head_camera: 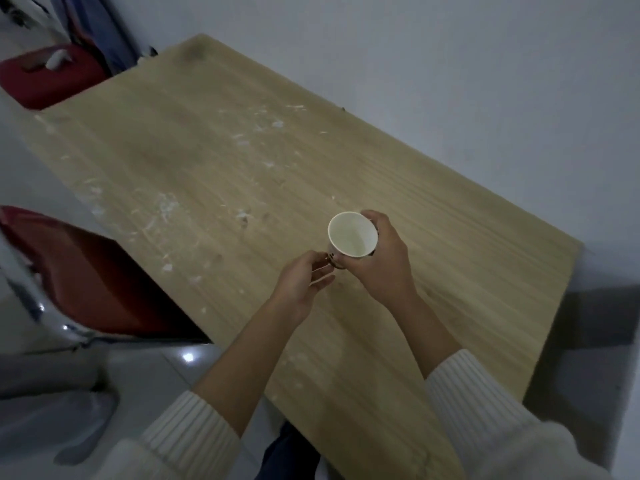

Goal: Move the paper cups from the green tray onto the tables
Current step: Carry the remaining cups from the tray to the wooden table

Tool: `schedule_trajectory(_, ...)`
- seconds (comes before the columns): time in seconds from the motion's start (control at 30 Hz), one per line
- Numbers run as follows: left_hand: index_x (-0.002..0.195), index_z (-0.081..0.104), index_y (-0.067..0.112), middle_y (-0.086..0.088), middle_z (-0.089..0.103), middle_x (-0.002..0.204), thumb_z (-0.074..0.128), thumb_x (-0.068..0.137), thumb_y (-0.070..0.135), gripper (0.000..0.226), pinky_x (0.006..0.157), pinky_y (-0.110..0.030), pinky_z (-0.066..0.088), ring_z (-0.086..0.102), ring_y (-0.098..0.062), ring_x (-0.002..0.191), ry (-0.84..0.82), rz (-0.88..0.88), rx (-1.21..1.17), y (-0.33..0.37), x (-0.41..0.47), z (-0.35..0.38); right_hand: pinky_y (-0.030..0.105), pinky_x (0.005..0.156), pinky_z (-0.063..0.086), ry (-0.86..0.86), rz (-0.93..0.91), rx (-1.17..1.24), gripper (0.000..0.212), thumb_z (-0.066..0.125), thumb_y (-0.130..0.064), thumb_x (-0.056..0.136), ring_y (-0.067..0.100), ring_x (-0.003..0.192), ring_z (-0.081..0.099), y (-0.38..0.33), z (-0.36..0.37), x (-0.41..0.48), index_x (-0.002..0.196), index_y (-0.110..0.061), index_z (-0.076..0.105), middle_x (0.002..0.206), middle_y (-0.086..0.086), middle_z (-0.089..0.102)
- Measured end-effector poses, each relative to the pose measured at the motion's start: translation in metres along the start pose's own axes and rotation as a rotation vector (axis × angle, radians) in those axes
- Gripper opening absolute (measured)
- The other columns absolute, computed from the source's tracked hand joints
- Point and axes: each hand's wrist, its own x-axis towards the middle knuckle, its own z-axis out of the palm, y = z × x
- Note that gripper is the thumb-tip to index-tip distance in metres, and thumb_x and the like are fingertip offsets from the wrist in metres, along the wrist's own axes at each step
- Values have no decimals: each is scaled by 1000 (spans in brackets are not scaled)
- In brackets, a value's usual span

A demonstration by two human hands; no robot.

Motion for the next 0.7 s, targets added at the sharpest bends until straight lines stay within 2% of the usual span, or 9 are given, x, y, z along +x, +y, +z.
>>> schedule_trajectory(0.1,88,63,4,-8,63,89,44,91,7,19,81,-29,51,59,-17,86,-36,-23,33,12,28,0,19,85,36,25,50,-10,76,85,-23,65,14,111,53,5,16,23,130,-18,47,126,0,58)
schedule_trajectory(0.23,89,64,2,-9,63,85,43,91,5,22,80,-27,51,58,-17,81,-77,-51,49,22,49,3,11,75,36,56,98,5,74,85,-17,64,10,107,52,11,29,39,128,-19,47,123,-3,57)
schedule_trajectory(0.4,78,66,4,-8,61,73,44,89,2,24,71,-22,52,56,-14,71,-95,-87,76,23,61,4,21,84,34,32,136,-3,75,85,-15,64,15,112,52,19,37,48,129,-18,47,126,0,56)
schedule_trajectory(0.5,78,66,6,-7,62,74,44,89,2,25,73,-24,51,56,-15,71,-104,-86,109,21,62,3,21,85,33,14,150,-3,77,84,-13,65,19,116,50,19,37,50,131,-17,44,128,2,54)
schedule_trajectory(0.63,79,63,5,-8,60,75,43,89,2,22,71,-27,50,56,-17,68,-79,-151,94,10,53,6,16,94,28,-57,155,-50,98,85,-17,65,19,128,41,18,32,44,145,-13,28,142,6,40)
schedule_trajectory(0.7,84,60,3,-9,57,76,43,91,3,18,69,-28,50,56,-18,68,-101,-199,123,1,43,11,20,95,32,-32,178,-36,94,82,-13,68,19,126,45,19,24,35,145,-13,28,139,8,42)
